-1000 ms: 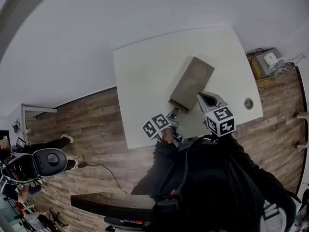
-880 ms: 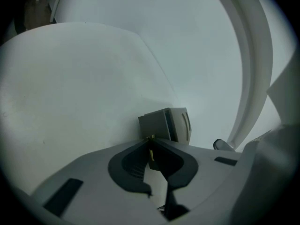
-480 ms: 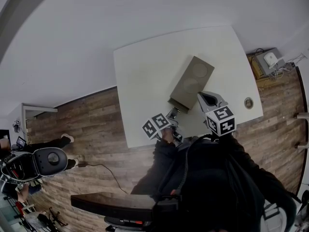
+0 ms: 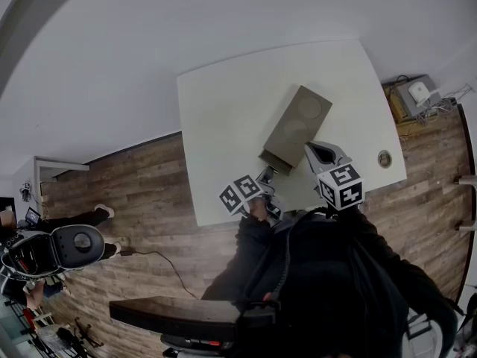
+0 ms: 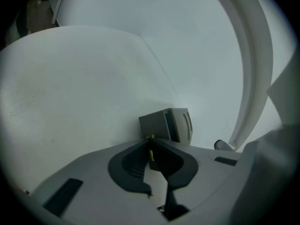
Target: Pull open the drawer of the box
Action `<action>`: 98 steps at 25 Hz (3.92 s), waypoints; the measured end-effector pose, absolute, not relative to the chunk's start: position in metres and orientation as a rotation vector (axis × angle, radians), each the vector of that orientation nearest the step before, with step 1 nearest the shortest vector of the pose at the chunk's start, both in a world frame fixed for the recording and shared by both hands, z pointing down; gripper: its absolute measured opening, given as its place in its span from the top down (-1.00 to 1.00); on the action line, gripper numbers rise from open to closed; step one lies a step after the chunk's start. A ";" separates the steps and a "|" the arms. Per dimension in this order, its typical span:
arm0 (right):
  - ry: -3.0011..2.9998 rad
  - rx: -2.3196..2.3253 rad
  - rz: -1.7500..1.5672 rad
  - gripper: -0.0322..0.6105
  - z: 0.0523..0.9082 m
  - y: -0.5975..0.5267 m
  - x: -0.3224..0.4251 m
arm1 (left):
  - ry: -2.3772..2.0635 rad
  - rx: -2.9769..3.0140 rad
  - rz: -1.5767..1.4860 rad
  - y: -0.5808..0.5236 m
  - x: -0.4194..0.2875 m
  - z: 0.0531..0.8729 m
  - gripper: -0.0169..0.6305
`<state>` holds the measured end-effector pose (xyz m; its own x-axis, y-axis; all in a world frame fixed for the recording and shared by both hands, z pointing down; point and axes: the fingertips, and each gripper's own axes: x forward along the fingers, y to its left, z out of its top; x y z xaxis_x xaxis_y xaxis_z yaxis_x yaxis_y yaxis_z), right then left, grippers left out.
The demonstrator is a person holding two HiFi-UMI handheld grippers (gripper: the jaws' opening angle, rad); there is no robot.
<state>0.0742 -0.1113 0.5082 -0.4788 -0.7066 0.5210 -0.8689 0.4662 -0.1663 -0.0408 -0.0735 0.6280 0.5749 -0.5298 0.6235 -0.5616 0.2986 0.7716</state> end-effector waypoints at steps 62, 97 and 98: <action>-2.229 1.158 0.659 0.92 0.574 -0.095 0.057 | -1.055 1.313 0.017 -0.056 -0.057 0.630 0.87; -2.243 1.107 0.657 0.92 0.579 -0.094 0.049 | -1.079 1.289 0.025 -0.046 -0.068 0.631 0.87; -2.244 1.106 0.658 0.92 0.579 -0.094 0.050 | -1.080 1.288 0.025 -0.046 -0.067 0.631 0.87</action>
<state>0.0501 -0.0936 0.5791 -0.5115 -0.5524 0.6582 -0.8204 0.5418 -0.1829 -0.0674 -0.0461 0.6308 0.5416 -0.5318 0.6510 -0.5609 0.3482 0.7511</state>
